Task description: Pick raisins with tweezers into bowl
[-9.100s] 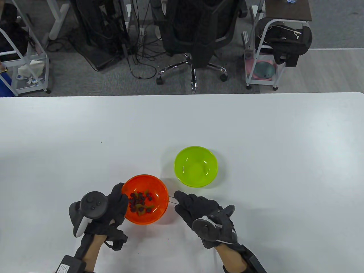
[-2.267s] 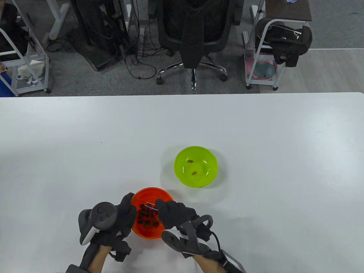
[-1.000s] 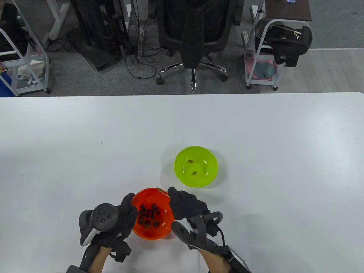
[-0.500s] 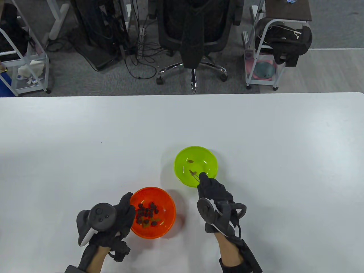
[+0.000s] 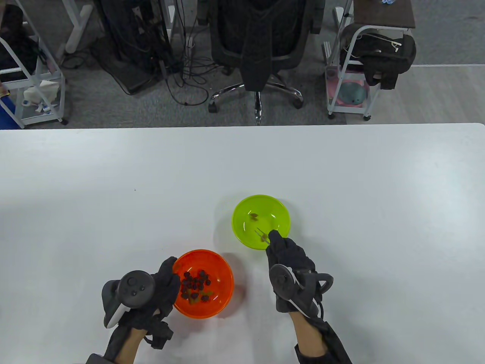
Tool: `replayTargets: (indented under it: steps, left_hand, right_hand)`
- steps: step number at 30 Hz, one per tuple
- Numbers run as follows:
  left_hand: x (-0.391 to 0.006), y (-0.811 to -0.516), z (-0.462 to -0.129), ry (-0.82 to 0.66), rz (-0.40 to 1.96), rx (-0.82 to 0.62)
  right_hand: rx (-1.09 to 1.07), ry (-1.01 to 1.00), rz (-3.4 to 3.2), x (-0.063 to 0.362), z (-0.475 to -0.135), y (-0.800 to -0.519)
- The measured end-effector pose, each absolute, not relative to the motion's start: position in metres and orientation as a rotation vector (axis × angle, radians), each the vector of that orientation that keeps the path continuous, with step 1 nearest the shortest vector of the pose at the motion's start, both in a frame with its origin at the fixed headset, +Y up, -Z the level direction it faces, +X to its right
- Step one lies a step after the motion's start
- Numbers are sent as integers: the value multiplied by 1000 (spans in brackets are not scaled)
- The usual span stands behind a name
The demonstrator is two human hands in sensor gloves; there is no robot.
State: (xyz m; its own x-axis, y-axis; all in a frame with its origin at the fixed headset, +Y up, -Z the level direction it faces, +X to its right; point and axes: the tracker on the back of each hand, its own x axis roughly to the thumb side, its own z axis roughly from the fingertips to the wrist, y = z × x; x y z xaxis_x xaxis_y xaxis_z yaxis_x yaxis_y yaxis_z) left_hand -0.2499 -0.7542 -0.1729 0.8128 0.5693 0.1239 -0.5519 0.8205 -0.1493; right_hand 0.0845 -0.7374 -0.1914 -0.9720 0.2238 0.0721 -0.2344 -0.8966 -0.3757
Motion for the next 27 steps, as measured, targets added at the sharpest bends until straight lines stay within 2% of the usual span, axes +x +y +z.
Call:
replayTargets:
  steps: [16,27]
  left_hand:
    - [-252,-754,-173,-158,599,-103]
    - [-253,-754,-174,-152,597,-99]
  right_hand:
    - [532,-469,2898,27,-162,-727]
    - [810,-252,2899,0,-147,-730]
